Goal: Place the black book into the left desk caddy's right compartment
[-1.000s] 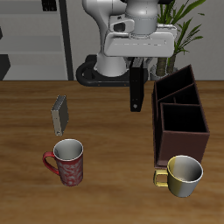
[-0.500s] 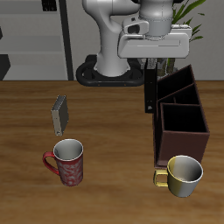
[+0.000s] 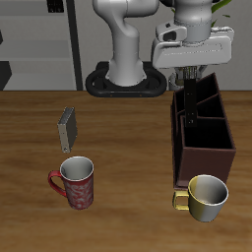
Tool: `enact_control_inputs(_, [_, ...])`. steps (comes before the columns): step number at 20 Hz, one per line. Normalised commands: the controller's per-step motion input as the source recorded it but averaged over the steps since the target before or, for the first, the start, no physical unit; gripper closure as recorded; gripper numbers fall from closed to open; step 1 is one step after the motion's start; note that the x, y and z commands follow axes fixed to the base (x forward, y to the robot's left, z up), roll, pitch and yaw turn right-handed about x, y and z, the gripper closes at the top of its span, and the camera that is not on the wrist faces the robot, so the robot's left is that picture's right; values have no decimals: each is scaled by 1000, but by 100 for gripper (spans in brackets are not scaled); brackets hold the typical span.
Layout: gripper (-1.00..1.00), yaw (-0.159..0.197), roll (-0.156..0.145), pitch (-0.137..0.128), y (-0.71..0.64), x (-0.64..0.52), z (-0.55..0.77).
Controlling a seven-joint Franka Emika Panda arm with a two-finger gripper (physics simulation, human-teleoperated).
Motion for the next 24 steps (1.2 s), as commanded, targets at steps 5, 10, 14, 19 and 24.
enact_control_inputs(5, [100, 9, 20, -9, 151, 21, 68])
enact_control_inputs(10, [100, -7, 30, -5, 213, 37, 104])
enact_control_inputs(14, [100, -11, 30, 8, 237, 98, 23])
enact_control_inputs(19, [100, 4, 26, 9, 277, 120, -16])
enact_control_inputs(24, [100, 2, 15, 8, 99, 97, -23])
